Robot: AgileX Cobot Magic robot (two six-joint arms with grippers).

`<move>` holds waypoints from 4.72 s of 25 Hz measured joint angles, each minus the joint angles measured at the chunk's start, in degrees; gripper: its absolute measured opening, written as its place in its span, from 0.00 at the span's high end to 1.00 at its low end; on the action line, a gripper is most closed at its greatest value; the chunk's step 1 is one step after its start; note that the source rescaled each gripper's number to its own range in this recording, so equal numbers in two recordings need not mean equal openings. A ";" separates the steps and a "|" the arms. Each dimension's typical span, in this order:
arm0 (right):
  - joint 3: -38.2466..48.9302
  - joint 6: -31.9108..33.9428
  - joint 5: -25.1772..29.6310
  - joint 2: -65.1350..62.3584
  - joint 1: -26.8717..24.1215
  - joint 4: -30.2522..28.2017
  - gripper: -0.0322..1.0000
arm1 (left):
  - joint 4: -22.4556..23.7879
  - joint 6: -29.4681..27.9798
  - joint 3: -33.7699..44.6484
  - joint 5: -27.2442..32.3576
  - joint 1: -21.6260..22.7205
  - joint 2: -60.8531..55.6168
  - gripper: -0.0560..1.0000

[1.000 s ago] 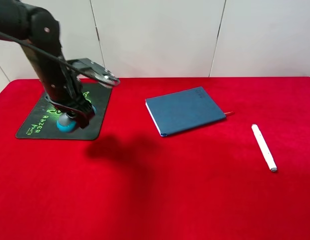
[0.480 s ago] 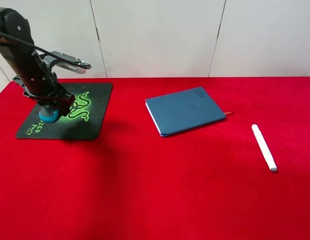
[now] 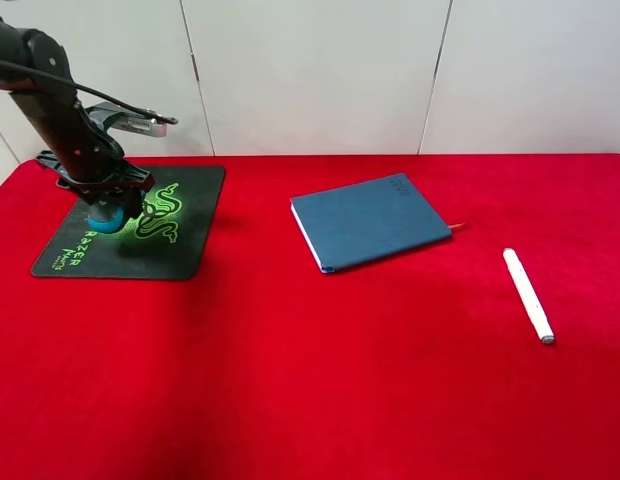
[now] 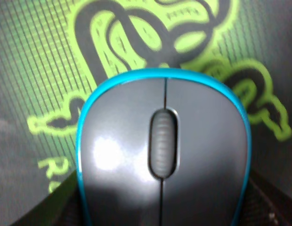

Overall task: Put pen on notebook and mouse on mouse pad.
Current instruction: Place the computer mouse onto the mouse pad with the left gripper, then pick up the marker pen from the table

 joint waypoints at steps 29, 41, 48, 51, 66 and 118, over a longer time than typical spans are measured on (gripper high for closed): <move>0.00 0.00 0.00 0.00 0.00 0.00 0.00 | -0.24 -0.47 -6.29 -0.84 0.24 7.05 0.20; 0.00 0.00 0.00 0.00 0.00 0.00 0.00 | -0.24 -1.55 -6.58 2.61 0.24 2.60 0.00; 0.00 0.00 0.00 0.00 0.00 0.00 0.00 | -0.36 -3.00 -6.58 13.06 0.24 -4.94 0.00; 0.00 0.00 0.00 0.00 0.00 0.00 0.00 | -0.36 -3.79 -6.58 17.29 0.24 -8.68 0.00; 0.00 0.00 0.00 0.00 0.00 0.00 0.00 | -0.02 -5.17 -1.07 27.16 0.24 -29.56 0.00; 0.00 0.00 0.00 0.00 0.00 0.00 0.00 | -6.98 -5.20 53.47 21.59 0.24 -117.63 0.00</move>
